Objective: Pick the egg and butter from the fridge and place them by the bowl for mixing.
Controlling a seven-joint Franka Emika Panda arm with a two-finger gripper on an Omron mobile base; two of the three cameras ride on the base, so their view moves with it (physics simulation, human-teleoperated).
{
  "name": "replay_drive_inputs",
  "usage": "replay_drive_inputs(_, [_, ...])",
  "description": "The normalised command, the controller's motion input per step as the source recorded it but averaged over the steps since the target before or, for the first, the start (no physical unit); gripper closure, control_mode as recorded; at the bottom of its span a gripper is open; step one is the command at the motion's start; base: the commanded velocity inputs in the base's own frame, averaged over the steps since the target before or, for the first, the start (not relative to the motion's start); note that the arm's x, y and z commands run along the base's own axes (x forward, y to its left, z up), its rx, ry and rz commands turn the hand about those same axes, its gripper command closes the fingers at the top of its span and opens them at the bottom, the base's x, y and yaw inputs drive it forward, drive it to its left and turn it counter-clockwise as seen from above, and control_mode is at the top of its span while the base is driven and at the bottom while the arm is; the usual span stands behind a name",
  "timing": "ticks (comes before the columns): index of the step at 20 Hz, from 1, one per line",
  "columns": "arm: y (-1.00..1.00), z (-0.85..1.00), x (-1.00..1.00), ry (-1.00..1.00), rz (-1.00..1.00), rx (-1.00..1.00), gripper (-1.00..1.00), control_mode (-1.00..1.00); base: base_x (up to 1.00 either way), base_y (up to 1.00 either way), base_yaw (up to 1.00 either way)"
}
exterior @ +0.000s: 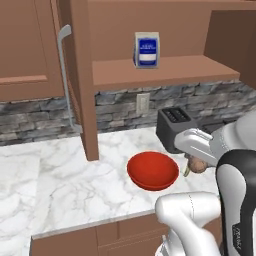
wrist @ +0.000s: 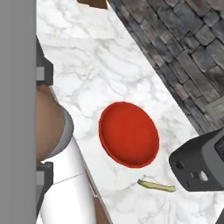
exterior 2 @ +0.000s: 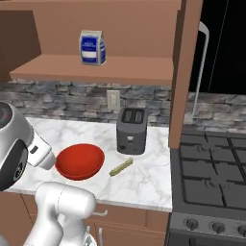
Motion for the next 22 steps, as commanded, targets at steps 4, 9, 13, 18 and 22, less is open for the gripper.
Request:
replay_drive_inputs(4, [0.71,-0.07,0.21,0.08,0.36,0.00,1.00,-1.00,0.00,0.00,0.00])
replay_drive_inputs(9, [0.83,-0.23,0.57,0.13,0.34,-0.02,1.00,-1.00,0.00,0.00,0.00])
replay_drive_inputs(13, [0.54,-0.36,0.58,0.10,0.23,-0.06,1.00,-1.00,0.00,0.00,0.00])
replay_drive_inputs(18, [0.26,-0.31,0.30,0.02,-0.07,-0.19,1.00,-1.00,0.00,0.00,0.00])
replay_drive_inputs(22, [0.08,-0.33,0.01,0.00,-0.27,-0.19,1.00,-1.00,0.00,0.00,0.00])
